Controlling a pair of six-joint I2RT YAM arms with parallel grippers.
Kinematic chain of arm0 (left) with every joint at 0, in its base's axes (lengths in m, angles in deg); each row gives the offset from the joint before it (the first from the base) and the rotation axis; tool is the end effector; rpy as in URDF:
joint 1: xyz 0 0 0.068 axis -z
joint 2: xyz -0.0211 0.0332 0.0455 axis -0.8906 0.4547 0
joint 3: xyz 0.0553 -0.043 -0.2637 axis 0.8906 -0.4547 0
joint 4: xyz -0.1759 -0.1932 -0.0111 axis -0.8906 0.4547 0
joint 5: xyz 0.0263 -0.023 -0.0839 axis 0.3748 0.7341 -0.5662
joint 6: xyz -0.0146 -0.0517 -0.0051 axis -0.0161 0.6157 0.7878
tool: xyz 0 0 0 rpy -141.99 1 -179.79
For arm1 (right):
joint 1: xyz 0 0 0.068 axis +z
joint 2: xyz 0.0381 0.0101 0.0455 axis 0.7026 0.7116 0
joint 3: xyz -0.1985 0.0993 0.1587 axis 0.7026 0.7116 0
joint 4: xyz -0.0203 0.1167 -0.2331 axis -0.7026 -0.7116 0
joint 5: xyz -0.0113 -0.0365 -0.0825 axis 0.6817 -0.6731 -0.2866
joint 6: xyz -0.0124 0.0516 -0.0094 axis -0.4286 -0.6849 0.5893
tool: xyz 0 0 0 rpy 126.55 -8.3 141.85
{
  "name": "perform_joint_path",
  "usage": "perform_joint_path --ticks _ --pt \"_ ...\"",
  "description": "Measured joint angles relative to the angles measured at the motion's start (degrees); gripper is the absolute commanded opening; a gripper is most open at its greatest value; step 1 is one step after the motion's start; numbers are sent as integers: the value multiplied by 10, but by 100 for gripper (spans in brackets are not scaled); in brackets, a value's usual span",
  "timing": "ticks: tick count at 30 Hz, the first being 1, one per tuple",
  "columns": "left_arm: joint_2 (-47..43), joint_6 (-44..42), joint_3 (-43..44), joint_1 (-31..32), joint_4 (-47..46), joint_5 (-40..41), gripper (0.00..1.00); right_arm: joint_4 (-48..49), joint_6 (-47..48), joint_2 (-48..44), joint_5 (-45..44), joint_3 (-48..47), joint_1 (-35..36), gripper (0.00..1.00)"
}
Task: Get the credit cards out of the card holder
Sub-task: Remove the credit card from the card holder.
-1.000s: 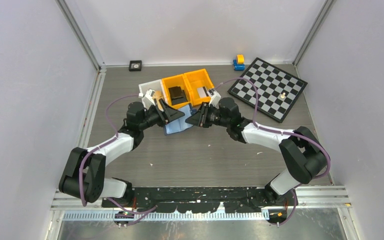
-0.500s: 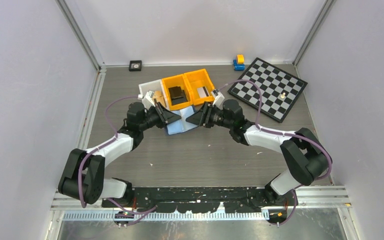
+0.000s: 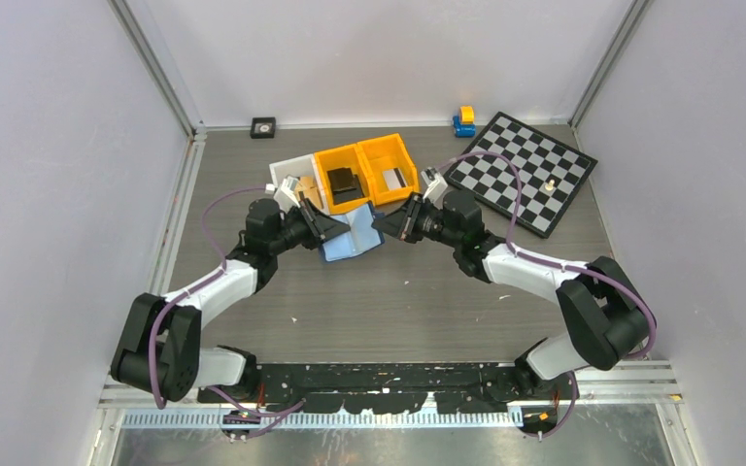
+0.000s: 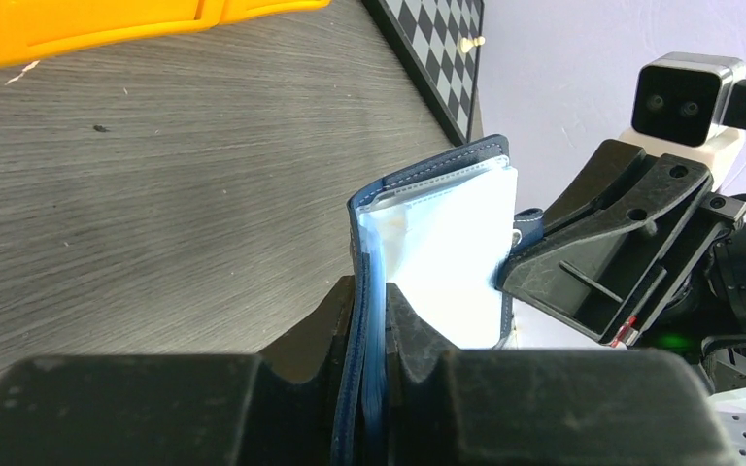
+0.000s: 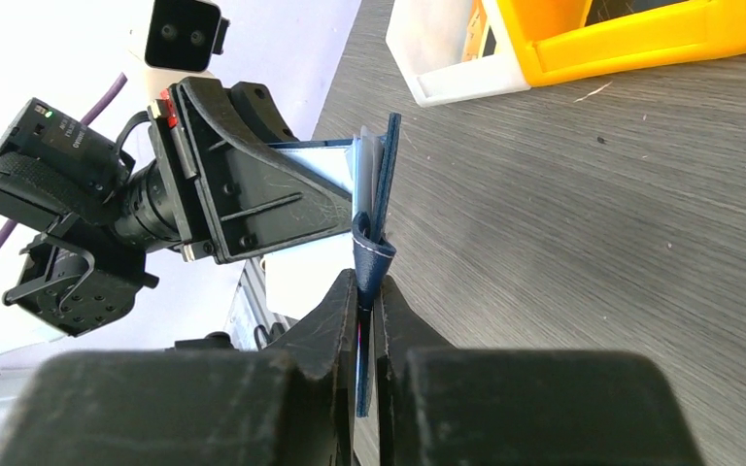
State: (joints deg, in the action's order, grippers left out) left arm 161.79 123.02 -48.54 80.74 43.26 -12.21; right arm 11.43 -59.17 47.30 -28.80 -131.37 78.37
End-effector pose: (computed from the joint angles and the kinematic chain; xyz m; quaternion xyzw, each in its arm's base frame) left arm 0.2547 -0.1000 0.2178 -0.1061 0.7899 -0.5008 0.3376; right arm 0.2584 0.1894 0.2356 -0.0283 0.7668 0.5269 0.3654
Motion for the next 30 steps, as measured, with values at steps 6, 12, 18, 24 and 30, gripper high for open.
perform_joint_path --ticks 6,12,18,24,30 --pt "0 5 0 0 -10 -7 25 -10 7 0 -1 -1 0 8" --pt "2 13 0 -4 -34 -20 51 -20 17 17 -4 -20 6 1" --pt "3 23 -1 -4 -50 -32 65 -23 21 21 -4 -24 12 1" --pt "9 22 -3 -4 -53 -33 68 -20 30 29 -4 -34 30 1" --pt "12 21 -3 -4 -49 -33 67 -15 47 30 -4 -39 47 1"
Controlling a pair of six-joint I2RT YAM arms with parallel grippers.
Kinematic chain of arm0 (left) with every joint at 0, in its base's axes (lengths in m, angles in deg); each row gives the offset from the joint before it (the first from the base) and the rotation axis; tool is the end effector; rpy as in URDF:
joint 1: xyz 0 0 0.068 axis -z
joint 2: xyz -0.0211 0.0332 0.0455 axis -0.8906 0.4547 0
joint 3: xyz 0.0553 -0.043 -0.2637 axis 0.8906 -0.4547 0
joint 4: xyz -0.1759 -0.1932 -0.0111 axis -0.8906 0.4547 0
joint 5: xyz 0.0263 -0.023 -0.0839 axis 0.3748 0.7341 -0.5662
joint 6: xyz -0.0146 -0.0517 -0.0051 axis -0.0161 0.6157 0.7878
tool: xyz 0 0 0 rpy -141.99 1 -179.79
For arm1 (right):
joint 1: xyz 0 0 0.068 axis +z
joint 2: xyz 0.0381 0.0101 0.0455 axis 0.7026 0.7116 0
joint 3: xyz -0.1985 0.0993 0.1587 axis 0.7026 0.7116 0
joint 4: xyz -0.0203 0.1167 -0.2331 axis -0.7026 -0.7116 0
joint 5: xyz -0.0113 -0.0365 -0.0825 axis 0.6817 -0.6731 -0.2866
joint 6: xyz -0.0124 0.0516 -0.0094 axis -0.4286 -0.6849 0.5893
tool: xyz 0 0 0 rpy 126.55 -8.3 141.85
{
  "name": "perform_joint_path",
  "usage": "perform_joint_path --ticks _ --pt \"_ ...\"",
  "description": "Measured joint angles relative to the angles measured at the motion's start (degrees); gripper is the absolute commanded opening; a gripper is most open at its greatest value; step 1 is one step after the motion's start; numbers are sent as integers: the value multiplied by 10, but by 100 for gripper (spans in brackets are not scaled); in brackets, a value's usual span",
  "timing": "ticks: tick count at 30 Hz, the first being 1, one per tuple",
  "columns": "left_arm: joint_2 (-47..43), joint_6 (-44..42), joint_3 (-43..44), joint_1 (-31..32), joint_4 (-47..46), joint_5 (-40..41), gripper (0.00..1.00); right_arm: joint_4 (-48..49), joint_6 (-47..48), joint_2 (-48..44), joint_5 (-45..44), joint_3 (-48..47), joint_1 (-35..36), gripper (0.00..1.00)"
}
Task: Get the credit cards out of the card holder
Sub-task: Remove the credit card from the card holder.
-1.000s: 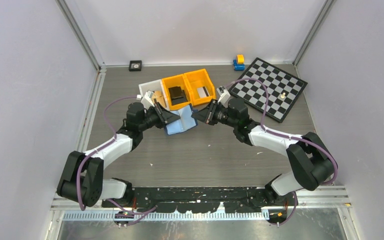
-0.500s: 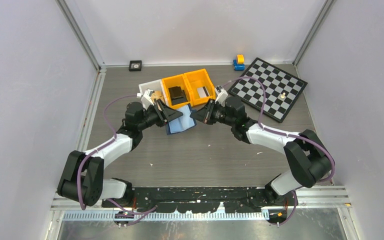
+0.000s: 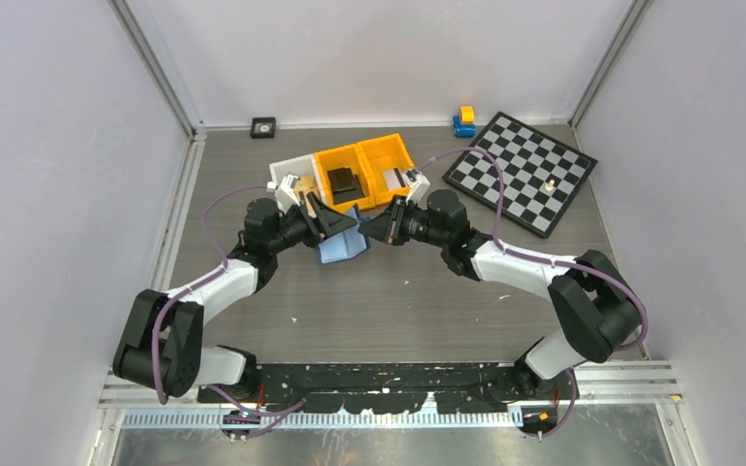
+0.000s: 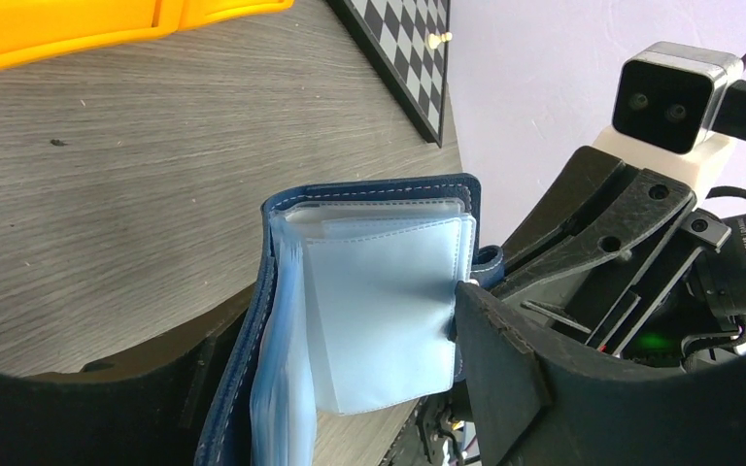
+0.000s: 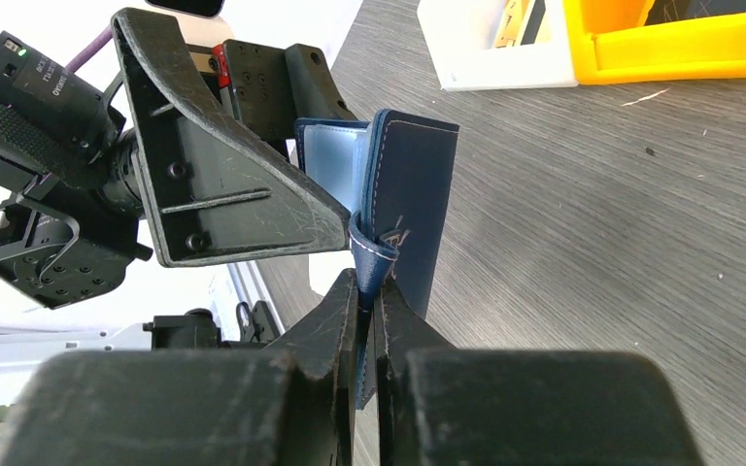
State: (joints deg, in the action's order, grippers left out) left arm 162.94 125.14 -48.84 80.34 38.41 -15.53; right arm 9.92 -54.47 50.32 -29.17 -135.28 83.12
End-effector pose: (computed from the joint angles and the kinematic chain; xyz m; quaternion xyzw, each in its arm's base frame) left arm 0.2575 -0.1008 0.2197 -0.0938 0.7732 -0.5309 0.3340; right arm 0.2542 0.2197 0.2389 -0.0884 0.7656 0.5233 0.3636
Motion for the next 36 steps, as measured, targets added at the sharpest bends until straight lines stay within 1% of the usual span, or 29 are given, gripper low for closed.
perform_joint_path --ticks 1,2,3,4,5,6,7,9,11,13,17,20,23,26,27,30,31,32,36 --pt "0 0 0 0 0 0 68 0 2 0 0 0 0 1" --pt "0 -1 0 0 0 0 67 0 3 0 0 -1 0 3" --pt "0 -1 0 0 0 0 65 0 4 0 0 -1 0 9" --pt "0 -1 0 0 0 0 60 0 4 0 0 -1 0 15" --pt "0 -1 0 0 0 0 54 0 4 1 0 -1 0 18" --pt "0 -3 0 0 3 2 46 0 4 1 0 -1 0 19" --pt "0 -2 0 -1 7 6 43 0 3 1 1 -1 0 20" --pt "0 -6 0 -2 14 14 33 1 2 1 3 -1 3 22" --pt "0 -9 0 -2 18 20 28 0 1 1 6 -1 6 24" --pt "0 -15 0 -2 24 25 24 0 1 1 8 -1 9 26" --pt "-2 -17 0 -2 30 32 24 0 -4 1 9 -1 7 27" --pt "-5 -17 0 -2 32 33 24 5 -18 1 10 3 -4 19" --pt "-9 -17 0 -2 33 37 26 14 -35 1 15 15 -21 11" --pt "-11 -14 0 -2 27 36 31 15 -50 2 19 23 -37 3" --pt "-11 -12 0 -2 20 34 35 16 -54 2 19 24 -40 1" --pt "-14 -3 -3 -3 1 27 63 28 -69 6 27 27 -46 1" --pt "-16 1 -4 -3 -4 24 69 31 -72 8 28 27 -47 1" --pt "-16 0 -4 -3 -7 21 73 32 -72 10 30 27 -48 0" --pt "-17 3 -5 -3 -17 13 85 32 -72 12 34 27 -47 1"
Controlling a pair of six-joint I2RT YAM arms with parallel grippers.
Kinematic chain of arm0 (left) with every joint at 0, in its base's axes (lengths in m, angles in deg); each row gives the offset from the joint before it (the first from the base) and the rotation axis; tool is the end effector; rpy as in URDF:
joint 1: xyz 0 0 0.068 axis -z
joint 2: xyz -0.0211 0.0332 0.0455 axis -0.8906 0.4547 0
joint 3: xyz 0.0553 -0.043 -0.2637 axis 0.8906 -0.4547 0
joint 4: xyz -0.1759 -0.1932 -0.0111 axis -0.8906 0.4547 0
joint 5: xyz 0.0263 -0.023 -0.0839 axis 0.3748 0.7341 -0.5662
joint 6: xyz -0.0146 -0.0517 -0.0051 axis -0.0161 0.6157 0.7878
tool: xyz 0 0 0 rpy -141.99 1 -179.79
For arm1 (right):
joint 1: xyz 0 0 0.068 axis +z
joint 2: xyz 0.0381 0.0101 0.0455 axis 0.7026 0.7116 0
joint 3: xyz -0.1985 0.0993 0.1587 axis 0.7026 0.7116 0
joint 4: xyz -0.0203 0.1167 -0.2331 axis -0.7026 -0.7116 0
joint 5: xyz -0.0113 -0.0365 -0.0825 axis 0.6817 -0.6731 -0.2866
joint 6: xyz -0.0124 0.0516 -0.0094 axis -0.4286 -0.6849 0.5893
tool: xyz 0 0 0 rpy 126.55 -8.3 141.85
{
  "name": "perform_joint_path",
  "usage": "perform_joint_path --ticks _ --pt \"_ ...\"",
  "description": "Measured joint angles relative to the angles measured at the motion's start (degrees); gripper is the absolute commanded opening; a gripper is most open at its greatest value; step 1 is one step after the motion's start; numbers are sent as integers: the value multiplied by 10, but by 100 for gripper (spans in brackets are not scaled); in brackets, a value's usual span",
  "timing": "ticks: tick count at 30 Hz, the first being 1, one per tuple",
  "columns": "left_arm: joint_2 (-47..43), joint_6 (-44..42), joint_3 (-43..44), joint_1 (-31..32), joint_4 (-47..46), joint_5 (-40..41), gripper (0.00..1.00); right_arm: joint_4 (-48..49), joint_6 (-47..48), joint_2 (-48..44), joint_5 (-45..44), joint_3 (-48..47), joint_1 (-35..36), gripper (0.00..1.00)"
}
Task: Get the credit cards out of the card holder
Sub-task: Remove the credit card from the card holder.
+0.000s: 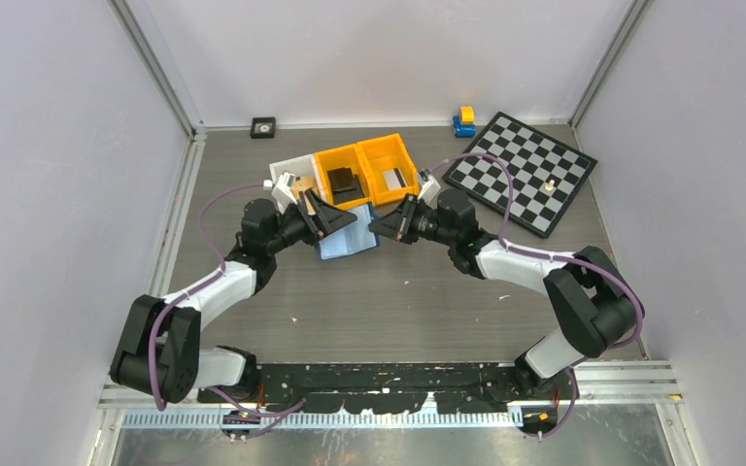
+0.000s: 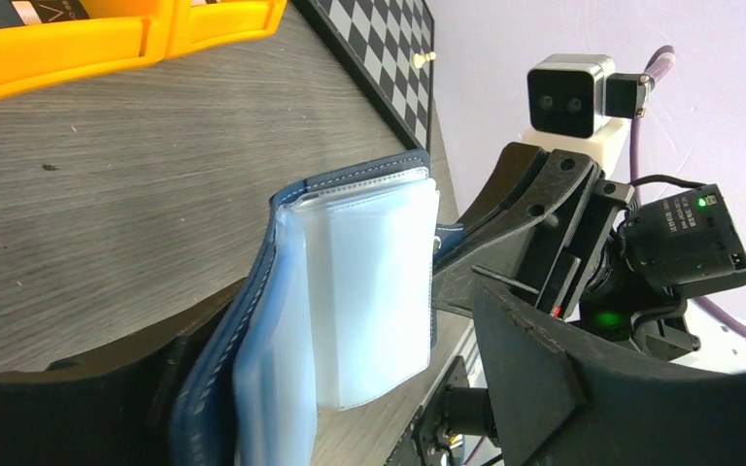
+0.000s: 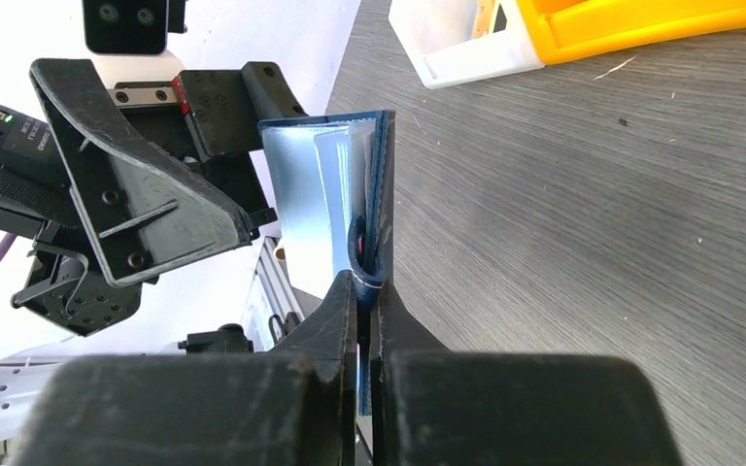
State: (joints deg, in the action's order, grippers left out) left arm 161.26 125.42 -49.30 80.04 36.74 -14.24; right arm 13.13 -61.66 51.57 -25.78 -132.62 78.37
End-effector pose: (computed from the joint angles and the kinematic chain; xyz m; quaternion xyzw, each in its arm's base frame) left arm 0.2551 -0.0978 0.2275 -0.0946 0.7604 -0.5332 0.3585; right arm 0.2673 0.1974 0.2231 -0.0254 0.7721 0.5423 0.3303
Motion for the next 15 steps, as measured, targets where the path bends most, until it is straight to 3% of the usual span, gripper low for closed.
perform_joint_path --ticks 9,15 --pt "1 -3 0 2 0 -7 96 -3 16 0 9 -2 29 0" --pt "12 -9 4 13 12 -7 88 -26 38 0 8 -12 42 1"
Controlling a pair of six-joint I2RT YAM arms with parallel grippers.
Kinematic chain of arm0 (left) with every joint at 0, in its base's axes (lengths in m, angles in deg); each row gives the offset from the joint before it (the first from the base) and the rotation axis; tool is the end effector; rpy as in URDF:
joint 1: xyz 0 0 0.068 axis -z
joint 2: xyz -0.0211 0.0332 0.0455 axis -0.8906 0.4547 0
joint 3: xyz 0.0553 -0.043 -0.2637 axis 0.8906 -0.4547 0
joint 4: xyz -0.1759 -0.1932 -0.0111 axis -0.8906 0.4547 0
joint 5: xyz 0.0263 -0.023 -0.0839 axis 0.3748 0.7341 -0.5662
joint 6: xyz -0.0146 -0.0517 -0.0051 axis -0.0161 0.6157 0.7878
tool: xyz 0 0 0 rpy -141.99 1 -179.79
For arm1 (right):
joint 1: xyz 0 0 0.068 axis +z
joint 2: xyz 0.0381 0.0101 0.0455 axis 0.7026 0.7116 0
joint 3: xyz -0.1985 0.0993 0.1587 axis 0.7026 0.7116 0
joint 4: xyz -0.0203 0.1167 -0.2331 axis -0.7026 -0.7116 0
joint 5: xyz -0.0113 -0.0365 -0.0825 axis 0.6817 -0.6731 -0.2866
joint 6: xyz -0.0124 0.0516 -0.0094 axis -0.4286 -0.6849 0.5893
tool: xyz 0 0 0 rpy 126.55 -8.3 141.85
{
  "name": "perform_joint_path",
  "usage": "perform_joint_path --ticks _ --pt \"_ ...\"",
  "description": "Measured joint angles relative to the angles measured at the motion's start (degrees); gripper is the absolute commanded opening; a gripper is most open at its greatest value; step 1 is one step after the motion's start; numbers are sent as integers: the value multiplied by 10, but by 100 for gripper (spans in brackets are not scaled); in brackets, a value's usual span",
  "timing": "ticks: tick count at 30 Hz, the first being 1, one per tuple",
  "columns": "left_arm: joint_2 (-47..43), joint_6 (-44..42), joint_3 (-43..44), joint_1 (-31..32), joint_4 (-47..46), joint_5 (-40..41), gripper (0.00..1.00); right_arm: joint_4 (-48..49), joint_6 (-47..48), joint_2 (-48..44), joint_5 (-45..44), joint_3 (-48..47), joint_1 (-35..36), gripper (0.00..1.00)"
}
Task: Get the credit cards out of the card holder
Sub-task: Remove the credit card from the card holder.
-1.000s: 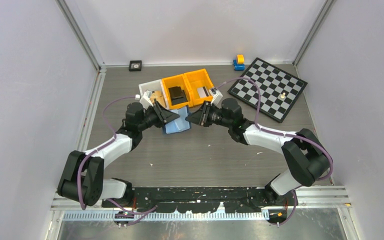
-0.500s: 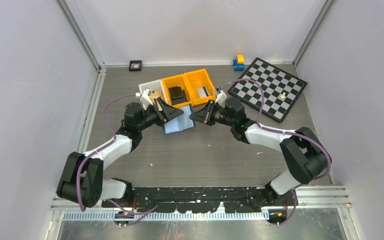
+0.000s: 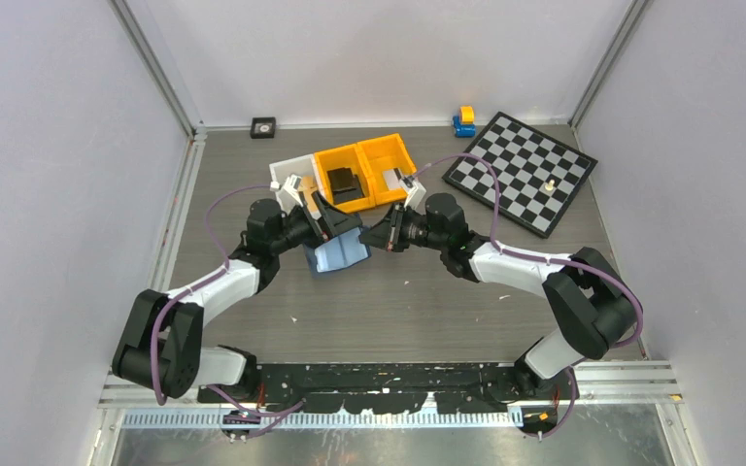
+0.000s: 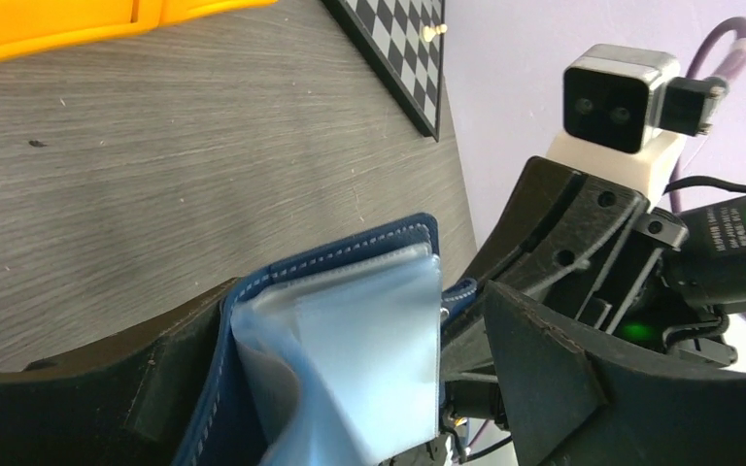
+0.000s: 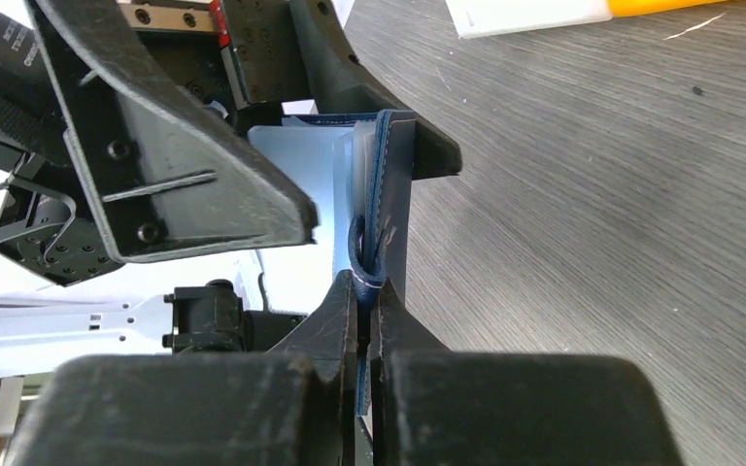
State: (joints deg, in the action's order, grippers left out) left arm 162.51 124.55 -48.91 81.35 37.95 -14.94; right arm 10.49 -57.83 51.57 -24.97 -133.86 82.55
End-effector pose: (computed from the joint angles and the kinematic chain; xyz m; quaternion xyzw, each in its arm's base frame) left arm 0.2552 -0.1048 0.2220 -0.0834 0.7710 -0.5319 0.3401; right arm 0.2535 0.2179 0.2253 -0.0808 0.7747 0.5416 0.3162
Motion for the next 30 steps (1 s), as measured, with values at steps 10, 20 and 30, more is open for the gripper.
perform_joint_path --ticks 10,20,30 --pt "4 -13 2 3 29 12 64 -8 14 0 1 -3 12 20" --pt "4 -10 2 3 26 16 78 2 2 0 1 -3 11 7" --pt "1 -5 2 2 11 15 75 38 -28 17 18 -3 2 3"
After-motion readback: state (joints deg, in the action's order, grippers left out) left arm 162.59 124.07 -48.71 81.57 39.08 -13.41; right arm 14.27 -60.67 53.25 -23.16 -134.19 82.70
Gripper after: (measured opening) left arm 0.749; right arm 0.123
